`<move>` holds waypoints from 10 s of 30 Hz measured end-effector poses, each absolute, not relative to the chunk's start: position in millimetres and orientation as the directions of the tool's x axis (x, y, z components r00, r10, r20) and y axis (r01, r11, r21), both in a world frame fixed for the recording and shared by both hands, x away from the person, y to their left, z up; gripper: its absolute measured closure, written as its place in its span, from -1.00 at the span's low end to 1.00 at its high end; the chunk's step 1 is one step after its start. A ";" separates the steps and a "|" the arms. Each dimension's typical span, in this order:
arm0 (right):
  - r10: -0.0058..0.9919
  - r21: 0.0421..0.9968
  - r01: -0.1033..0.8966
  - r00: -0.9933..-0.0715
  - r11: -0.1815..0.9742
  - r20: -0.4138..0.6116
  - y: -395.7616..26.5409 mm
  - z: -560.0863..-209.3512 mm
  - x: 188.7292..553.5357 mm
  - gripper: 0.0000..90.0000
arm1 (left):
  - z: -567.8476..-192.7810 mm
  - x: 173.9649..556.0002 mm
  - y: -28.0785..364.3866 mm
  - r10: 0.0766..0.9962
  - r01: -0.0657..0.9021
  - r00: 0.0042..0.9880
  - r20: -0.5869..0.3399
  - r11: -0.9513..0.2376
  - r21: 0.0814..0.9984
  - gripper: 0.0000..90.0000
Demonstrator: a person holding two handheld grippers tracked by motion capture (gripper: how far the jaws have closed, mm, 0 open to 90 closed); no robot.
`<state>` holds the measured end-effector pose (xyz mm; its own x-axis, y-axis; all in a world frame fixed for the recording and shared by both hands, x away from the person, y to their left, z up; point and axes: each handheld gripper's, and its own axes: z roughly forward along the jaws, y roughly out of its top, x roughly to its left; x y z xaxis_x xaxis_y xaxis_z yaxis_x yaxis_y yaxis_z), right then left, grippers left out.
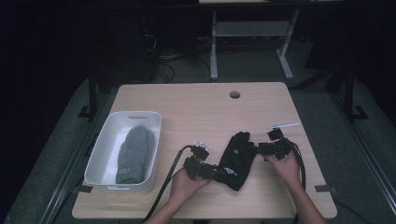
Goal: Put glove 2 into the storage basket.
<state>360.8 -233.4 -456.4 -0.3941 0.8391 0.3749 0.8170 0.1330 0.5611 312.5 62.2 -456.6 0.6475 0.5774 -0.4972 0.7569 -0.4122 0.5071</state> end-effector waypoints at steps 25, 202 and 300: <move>0.800 0.534 0.840 -0.385 0.098 0.460 -224.4 -465.8 366.1 0.53 | -466.5 317.0 55.5 0.571 0.762 0.643 -0.511 -0.408 0.503 0.63; 0.546 0.614 0.777 -0.577 0.138 0.608 -77.3 -328.0 417.3 0.73 | -346.7 305.1 223.9 0.598 0.701 0.650 -0.469 -0.234 0.674 0.80; 0.419 0.555 0.773 -0.633 0.307 0.650 103.6 -360.9 441.8 0.72 | -376.0 271.0 372.0 0.748 0.801 0.429 -0.506 -0.057 0.596 0.79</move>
